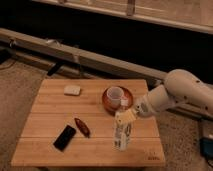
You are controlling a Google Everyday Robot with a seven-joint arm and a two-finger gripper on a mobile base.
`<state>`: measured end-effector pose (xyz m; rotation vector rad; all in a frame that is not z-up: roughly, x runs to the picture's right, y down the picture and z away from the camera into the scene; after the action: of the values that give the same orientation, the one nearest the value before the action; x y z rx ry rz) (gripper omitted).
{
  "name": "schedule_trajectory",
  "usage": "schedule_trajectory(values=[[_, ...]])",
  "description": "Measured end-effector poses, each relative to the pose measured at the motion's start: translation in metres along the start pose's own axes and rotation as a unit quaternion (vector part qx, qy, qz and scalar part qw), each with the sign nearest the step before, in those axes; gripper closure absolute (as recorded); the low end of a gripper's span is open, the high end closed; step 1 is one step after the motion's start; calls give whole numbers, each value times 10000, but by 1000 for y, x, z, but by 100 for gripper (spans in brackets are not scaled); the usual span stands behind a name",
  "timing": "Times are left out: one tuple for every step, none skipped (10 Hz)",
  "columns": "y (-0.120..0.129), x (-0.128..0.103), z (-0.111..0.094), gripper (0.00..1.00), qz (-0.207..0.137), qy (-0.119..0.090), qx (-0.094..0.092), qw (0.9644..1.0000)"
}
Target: Stand the bottle upright
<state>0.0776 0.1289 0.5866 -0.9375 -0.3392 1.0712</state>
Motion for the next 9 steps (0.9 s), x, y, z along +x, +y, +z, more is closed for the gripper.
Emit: schedule_trajectory(values=[[4, 0, -1, 100, -80, -57, 66, 9999], [4, 0, -1, 100, -83, -66, 76, 9999], [5, 0, 0, 100, -93, -58, 70, 9999], [5, 0, 0, 100, -93, -55, 68, 9999], [5, -1, -1, 100, -94, -57, 68, 9999], [5, -1, -1, 100, -93, -57, 68, 9999], [5, -1, 0, 100, -100, -52, 64, 9999], [5, -1, 0, 100, -100, -51, 63, 9999], [5, -1, 0, 97, -99, -52, 63, 9999]])
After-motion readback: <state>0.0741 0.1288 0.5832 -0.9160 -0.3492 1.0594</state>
